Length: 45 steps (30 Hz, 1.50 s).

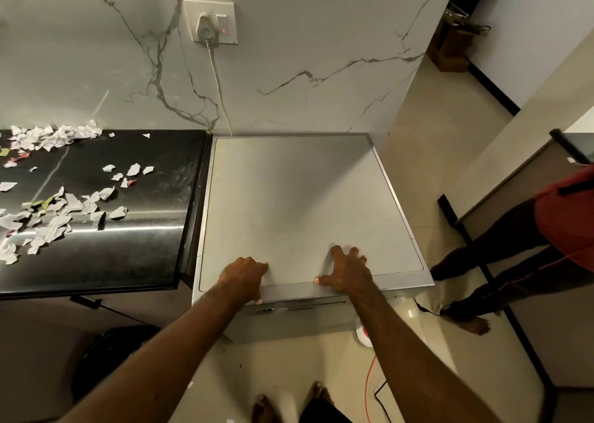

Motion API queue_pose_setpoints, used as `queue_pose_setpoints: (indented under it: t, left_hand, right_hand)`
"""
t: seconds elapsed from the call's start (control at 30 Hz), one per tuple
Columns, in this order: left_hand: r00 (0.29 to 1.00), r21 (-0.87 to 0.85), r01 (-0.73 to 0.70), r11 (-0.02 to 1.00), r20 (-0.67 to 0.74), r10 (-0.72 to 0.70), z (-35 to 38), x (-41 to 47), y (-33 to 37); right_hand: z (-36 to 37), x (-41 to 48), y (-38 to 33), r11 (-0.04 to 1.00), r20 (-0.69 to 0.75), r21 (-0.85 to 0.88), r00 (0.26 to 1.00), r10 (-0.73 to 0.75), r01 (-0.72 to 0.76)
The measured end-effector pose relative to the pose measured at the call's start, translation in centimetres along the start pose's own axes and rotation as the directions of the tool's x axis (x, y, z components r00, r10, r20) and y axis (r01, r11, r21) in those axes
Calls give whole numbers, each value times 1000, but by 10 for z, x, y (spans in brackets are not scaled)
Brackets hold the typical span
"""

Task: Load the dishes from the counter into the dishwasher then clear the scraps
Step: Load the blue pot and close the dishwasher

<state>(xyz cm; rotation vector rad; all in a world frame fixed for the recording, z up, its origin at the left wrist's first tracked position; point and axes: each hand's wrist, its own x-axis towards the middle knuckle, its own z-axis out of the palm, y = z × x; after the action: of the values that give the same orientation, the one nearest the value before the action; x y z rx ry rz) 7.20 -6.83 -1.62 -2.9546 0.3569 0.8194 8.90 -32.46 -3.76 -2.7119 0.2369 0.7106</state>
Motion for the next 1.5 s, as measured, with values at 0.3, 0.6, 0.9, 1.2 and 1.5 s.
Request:
queue_pose_setpoints:
  t: [0.3,0.6,0.9,1.2,1.5]
  left_hand:
    - [1000,29,8,1000,2,-9,-3,-2,2]
    - [1000,9,7,1000,-5,-7,-1,-1,3]
    - [1000,12,9,1000,-22,-8,1,-1,3]
    - [1000,52,25,998,-17,-24,-1,-2,9]
    - [999,104,38,994,-40,-34,-1,-3,17]
  right_hand:
    - [0,-1,1,1000,4,-8,1000,-7,7]
    - [0,-1,0,1000,7,-2,1000,0,0]
    - [1,2,0,1000,6,-12,1000,1,-1]
    - [0,3,1,1000,-3,-23,1000,-3,3]
    - [1,3,1,999,6,-43,1000,-11,11]
